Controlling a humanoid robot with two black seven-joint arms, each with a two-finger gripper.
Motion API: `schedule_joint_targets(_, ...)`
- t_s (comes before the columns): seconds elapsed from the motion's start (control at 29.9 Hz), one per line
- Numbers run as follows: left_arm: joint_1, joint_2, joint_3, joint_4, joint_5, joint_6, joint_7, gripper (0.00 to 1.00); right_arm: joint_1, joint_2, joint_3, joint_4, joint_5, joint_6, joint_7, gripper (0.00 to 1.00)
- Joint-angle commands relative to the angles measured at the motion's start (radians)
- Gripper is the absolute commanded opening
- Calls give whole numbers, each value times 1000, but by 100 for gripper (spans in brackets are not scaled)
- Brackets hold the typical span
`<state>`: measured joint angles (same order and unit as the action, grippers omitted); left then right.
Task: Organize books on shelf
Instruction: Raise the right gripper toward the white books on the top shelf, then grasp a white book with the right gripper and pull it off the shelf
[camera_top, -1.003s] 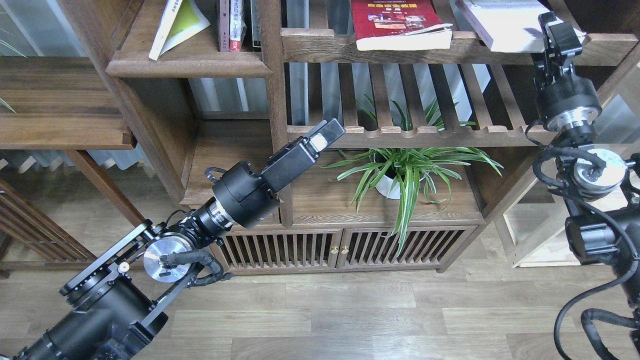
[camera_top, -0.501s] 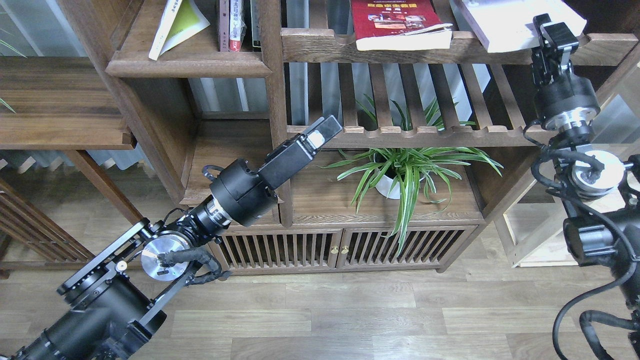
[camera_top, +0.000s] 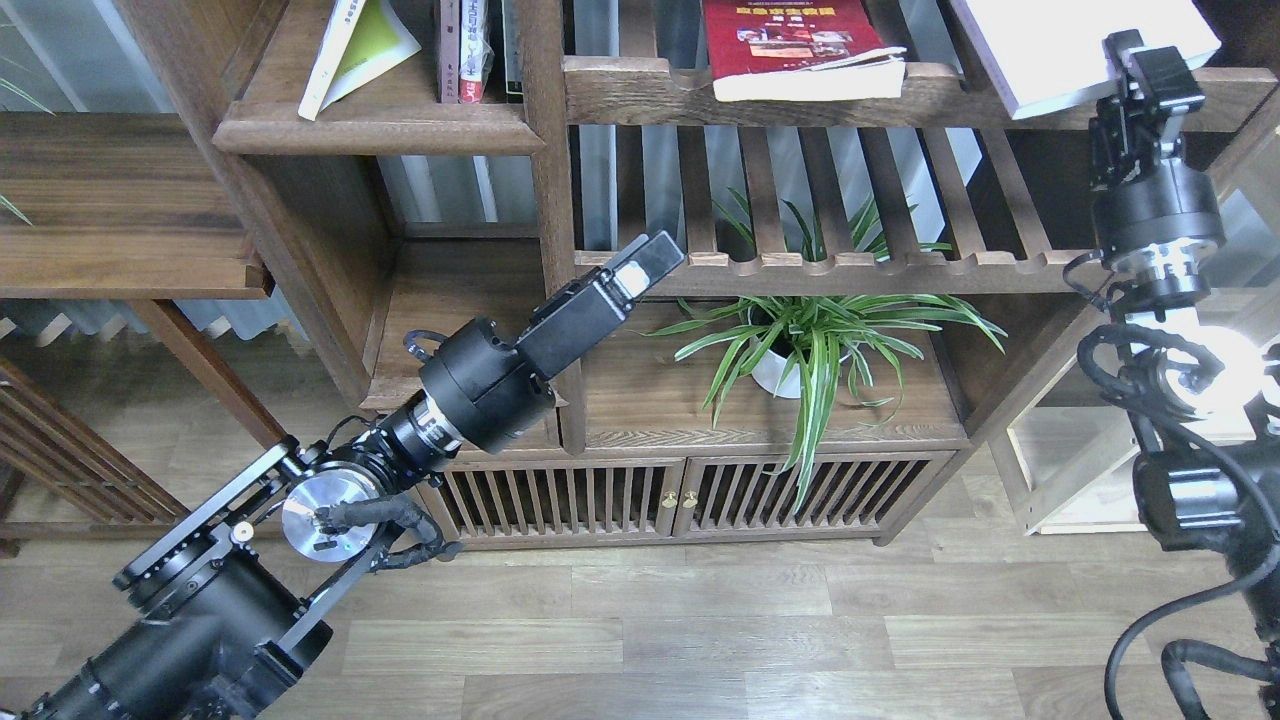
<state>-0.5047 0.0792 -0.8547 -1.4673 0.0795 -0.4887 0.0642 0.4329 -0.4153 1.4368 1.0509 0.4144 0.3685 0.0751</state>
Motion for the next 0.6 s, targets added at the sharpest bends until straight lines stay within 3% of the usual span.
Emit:
schedule_joint_targets(0.0, 0, -1, 0, 1, 0, 0, 0, 98, -45, -6, 7, 14, 26, 61, -3, 3)
schedule_joint_targets(0.23, 0, -1, 3, 1, 0, 0, 0, 98, -117, -8, 53, 95, 122, 120, -1, 3)
schedule_joint_targets(0.57, 3, -24, -3, 1, -3, 0, -12, 98, -255, -8, 54, 165, 147, 120, -1, 3)
